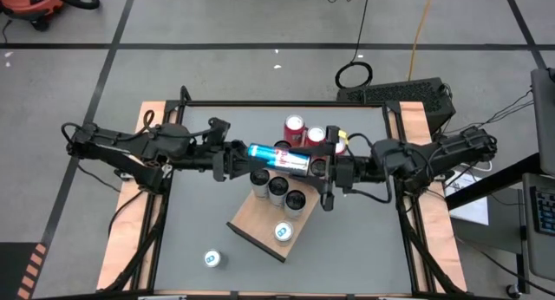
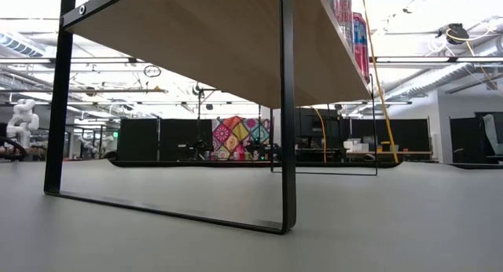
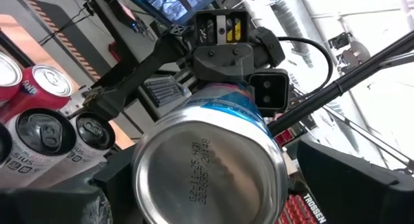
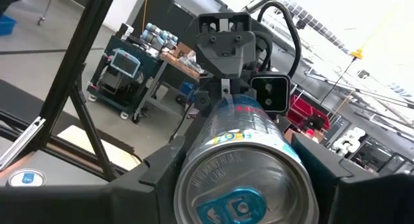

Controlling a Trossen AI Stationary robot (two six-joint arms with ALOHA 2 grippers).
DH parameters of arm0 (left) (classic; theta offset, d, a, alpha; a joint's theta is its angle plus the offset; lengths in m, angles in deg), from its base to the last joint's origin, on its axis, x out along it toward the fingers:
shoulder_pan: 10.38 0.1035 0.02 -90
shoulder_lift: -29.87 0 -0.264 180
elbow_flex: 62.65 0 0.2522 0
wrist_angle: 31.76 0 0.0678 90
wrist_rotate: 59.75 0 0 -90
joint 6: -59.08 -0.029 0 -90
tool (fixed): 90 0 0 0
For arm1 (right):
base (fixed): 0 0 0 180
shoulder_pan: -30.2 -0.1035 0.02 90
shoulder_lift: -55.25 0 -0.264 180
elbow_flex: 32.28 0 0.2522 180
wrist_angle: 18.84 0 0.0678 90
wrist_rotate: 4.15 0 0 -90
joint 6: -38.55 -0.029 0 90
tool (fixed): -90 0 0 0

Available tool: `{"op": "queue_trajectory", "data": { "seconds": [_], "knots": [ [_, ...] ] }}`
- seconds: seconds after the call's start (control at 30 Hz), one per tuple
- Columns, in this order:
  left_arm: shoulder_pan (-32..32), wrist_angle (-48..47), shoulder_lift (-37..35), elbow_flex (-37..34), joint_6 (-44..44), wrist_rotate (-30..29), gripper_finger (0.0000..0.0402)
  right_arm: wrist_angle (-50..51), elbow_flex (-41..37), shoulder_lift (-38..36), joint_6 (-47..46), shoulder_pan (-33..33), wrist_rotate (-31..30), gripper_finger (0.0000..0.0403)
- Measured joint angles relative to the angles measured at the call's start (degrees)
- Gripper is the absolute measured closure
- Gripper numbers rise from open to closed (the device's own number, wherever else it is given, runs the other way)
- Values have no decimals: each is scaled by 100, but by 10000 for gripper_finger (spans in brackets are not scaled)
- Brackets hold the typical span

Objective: Place canned beverage on shelf
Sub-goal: Put the blue soda can on the shelf aligned with the other blue soda can

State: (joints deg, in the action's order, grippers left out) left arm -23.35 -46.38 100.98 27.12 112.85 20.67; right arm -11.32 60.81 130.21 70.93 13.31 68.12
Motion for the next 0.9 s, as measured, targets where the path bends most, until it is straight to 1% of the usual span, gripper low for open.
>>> {"op": "queue_trajectory", "data": {
  "seconds": [0.2, 0.27, 0.37, 0.6, 0.7, 0.8, 0.9],
  "knots": [
    [0, 8, 0, 0, 4, -26, 39, 6, 0, 16, 23, 17, 5, 206],
    [0, 5, 0, 0, 76, -72, 45, 15, 0, 16, 22, 19, 1, 206],
    [26, -7, 0, 0, 163, -93, 67, 24, 0, 16, 24, 19, -3, 206],
    [29, -94, 0, 0, 131, -108, 144, 21, 0, 16, 8, 19, 0, 206],
    [24, -130, 0, 0, 132, -106, 169, 37, 0, 14, -65, 19, 3, 206],
    [24, -129, -2, 0, 148, -107, 176, 46, 2, 16, -105, 19, 2, 204],
    [24, -148, -2, 0, 148, -110, 169, 76, 1, 16, -106, 19, -3, 197]
  ]
}}
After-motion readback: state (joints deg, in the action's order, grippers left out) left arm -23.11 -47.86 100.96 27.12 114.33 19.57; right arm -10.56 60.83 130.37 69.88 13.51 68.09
